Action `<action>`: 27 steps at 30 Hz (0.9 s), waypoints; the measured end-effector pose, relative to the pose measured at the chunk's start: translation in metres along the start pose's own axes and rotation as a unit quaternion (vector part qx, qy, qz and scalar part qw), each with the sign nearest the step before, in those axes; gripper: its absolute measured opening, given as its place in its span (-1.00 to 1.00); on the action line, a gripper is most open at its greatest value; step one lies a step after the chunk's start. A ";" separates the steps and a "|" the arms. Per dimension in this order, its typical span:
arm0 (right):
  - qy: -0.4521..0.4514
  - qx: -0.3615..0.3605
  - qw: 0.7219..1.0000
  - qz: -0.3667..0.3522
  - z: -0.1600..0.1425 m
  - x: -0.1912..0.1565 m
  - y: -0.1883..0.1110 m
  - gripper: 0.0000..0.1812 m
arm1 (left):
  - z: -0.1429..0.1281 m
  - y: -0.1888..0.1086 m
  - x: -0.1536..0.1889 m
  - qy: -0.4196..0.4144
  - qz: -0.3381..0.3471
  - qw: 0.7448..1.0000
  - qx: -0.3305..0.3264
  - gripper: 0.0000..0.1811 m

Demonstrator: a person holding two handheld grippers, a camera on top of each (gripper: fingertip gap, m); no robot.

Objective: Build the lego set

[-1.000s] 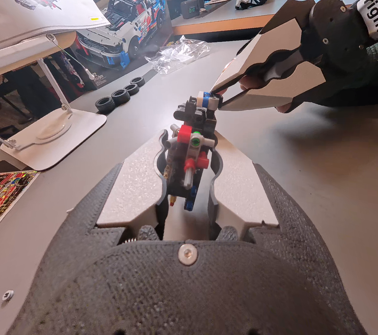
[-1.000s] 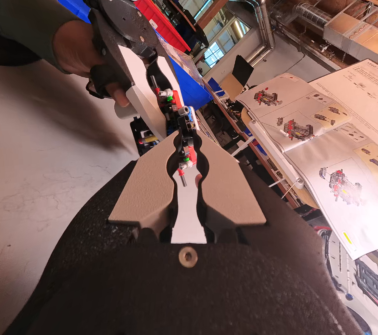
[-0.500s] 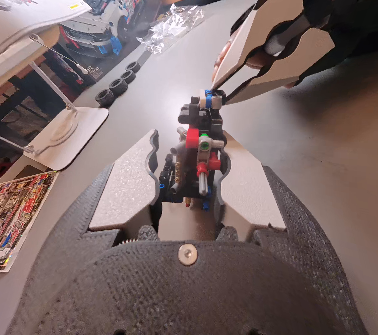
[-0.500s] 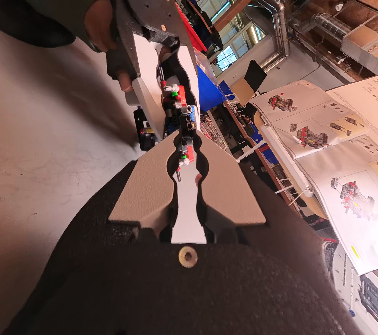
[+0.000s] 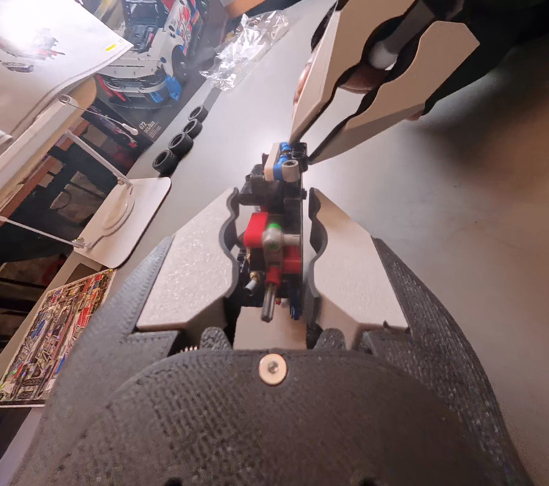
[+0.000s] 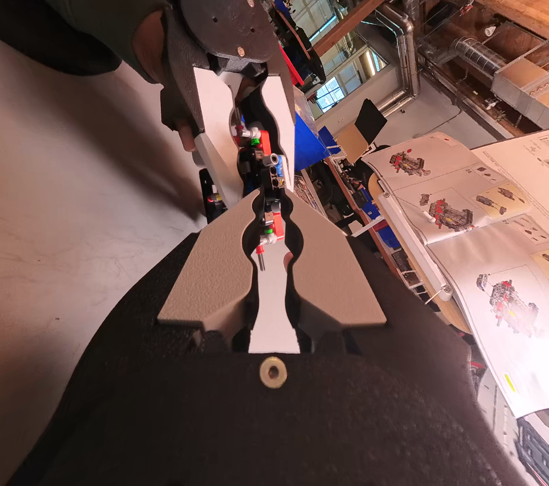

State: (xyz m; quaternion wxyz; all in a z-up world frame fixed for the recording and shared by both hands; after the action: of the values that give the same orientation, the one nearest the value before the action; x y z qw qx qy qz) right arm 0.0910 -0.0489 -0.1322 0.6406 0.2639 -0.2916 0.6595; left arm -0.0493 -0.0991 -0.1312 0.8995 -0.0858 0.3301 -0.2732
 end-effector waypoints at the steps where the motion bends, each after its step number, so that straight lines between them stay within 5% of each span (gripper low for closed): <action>1: 0.002 0.000 1.000 0.000 0.000 0.000 0.000 -0.90 | 0.001 -0.001 -0.001 -0.006 -0.001 1.000 0.006 -0.50; 10: 0.019 0.004 1.000 0.025 0.002 0.003 0.001 -0.91 | 0.007 -0.004 -0.003 0.007 -0.028 0.999 0.028 -0.59; 20: 0.043 -0.027 0.998 0.042 0.009 0.028 0.015 -0.91 | 0.001 -0.003 -0.029 -0.146 -0.057 0.985 0.070 -0.62; 27: 0.084 -0.089 0.983 0.134 0.011 0.060 0.036 -0.91 | -0.012 0.002 -0.046 -0.255 -0.092 0.958 0.090 -0.62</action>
State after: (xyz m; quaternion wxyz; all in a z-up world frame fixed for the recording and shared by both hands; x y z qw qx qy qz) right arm 0.0525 -0.0155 -0.0834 0.5892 0.1083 -0.3271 0.7308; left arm -0.0853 -0.0715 -0.1157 0.9288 -0.1010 0.0543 -0.3523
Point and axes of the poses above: each gripper's, where its closed fingertips meet, y out along the fingers, z out of its top, x = y × z across the jaws, the point moved 9 cm from there along -y, back along the fingers, and after that the axes turned 5 degrees about y, right-handed, at the moved point
